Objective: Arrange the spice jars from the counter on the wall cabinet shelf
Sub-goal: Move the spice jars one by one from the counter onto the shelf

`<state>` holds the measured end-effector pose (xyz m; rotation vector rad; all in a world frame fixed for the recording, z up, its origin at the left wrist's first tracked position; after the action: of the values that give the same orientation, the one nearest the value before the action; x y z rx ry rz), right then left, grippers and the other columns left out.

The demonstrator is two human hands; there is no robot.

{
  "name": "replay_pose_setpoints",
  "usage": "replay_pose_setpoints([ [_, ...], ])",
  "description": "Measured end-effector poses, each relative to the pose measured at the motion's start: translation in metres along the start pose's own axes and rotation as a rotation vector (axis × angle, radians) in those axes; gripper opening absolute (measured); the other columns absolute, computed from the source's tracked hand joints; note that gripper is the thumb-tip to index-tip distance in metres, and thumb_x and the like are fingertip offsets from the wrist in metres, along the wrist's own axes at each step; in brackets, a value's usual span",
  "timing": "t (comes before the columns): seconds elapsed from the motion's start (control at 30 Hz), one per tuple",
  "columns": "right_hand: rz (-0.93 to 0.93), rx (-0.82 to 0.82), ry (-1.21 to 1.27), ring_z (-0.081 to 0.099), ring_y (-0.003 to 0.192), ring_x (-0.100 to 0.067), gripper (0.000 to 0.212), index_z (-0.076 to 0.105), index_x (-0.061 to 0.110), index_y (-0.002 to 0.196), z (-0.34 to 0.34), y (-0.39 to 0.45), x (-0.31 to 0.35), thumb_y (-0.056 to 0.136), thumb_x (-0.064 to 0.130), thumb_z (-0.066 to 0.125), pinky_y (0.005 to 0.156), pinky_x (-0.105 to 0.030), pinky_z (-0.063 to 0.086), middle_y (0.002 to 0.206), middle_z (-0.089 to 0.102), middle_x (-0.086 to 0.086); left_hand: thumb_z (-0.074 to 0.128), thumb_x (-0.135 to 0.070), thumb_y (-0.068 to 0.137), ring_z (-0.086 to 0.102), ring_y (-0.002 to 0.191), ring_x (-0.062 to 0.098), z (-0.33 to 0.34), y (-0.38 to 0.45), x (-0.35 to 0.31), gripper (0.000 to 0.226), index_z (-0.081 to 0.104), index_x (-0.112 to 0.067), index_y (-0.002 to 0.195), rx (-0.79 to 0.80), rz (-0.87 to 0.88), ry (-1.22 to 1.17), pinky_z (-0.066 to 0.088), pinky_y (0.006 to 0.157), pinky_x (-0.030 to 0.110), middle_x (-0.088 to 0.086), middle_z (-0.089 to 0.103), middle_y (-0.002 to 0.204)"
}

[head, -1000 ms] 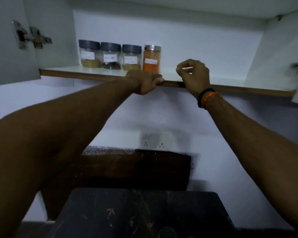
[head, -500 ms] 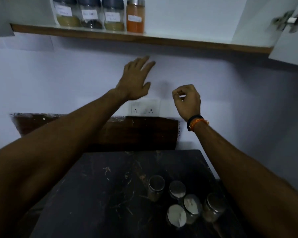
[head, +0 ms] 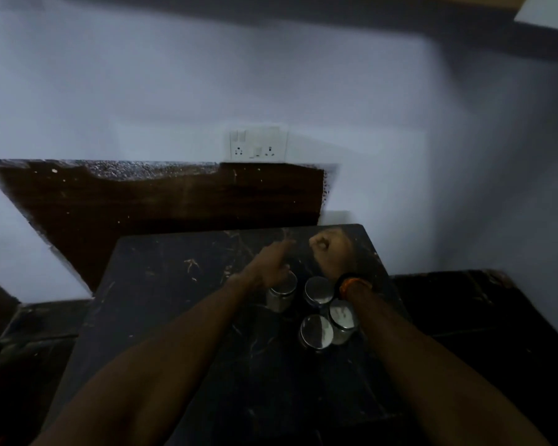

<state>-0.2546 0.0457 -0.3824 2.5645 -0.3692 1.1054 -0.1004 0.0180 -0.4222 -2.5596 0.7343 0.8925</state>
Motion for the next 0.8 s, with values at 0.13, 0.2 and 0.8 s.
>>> replay_pose_setpoints([
  [0.13,0.096,0.111,-0.054,0.053,0.074,-0.004,0.012,0.066,0.009,0.081,0.025,-0.042,-0.045,0.092,0.009,0.062,0.075,-0.024,0.048,0.083,0.054,0.007,0.056,-0.008,0.095,0.048,0.133,0.025,0.049,-0.019,0.019,0.053,0.041,-0.014,0.146,0.038,-0.061,-0.063,0.04,0.107,0.033,0.011,0.049,0.144],
  [0.2,0.16,0.147,-0.05,0.059,0.088,-0.012,0.009,0.068,0.015,0.089,0.036,-0.061,-0.062,0.094,0.017,0.06,0.079,-0.025,0.046,0.099,0.059,0.001,0.057,-0.008,0.096,0.052,0.129,0.021,0.065,-0.028,0.027,0.046,0.047,-0.013,0.141,0.042,-0.066,-0.098,0.04,0.1,0.026,0.008,0.053,0.141],
  [0.8,0.052,0.358,-0.693,0.045,0.125,-0.026,0.071,0.046,0.024,0.138,0.084,-0.139,-0.104,0.083,0.068,0.056,0.101,-0.044,0.043,0.138,0.048,-0.005,0.05,-0.001,0.096,0.057,0.115,0.021,0.127,-0.052,0.064,0.048,0.044,-0.013,0.142,0.187,-0.212,-0.191,0.044,0.084,0.022,0.013,0.057,0.133],
])
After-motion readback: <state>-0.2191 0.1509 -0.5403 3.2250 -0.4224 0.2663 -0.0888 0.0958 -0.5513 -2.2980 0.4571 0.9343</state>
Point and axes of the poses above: each hand's wrist, its own y-axis towards the middle knuckle, its own z-axis out of the palm, x = y × z, the point moved 9 cm from there along y, towards the middle knuckle
